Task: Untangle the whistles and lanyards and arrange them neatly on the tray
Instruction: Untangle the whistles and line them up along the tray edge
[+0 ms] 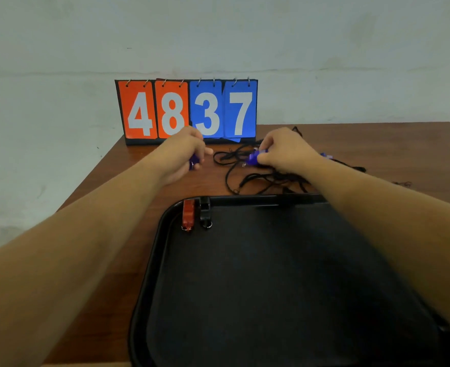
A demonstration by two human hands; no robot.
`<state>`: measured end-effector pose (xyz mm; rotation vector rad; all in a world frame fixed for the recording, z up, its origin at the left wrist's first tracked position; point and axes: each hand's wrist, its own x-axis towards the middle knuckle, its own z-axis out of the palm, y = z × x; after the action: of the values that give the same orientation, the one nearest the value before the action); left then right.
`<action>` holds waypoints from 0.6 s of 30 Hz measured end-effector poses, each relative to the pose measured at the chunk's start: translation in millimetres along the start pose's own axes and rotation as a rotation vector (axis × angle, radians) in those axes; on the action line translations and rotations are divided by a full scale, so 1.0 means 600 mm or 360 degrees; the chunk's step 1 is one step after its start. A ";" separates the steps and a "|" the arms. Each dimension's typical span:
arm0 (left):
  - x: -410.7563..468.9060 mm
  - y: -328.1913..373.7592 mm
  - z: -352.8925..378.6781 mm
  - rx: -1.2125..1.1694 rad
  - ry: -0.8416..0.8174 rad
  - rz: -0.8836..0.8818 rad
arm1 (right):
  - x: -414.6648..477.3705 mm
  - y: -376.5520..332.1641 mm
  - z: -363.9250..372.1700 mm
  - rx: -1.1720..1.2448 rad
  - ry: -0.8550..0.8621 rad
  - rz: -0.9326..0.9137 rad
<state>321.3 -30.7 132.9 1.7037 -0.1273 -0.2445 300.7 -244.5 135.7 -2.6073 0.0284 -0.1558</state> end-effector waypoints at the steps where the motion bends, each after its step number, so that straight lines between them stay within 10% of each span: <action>1: 0.000 0.004 0.006 0.0048 -0.0040 0.0042 | -0.006 0.002 -0.013 0.0104 0.0011 0.0013; 11: -0.018 0.038 0.090 0.0922 -0.0250 0.0547 | -0.054 0.036 -0.029 0.1485 -0.0255 0.0151; 18: 0.000 0.041 0.104 0.0857 -0.0339 0.0448 | -0.023 0.212 -0.088 -0.0004 0.0467 0.0366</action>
<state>307.9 -94.6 149.2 2.1594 -0.6327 -0.1895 282.3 -379.8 115.2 -2.5378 0.4295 -0.4529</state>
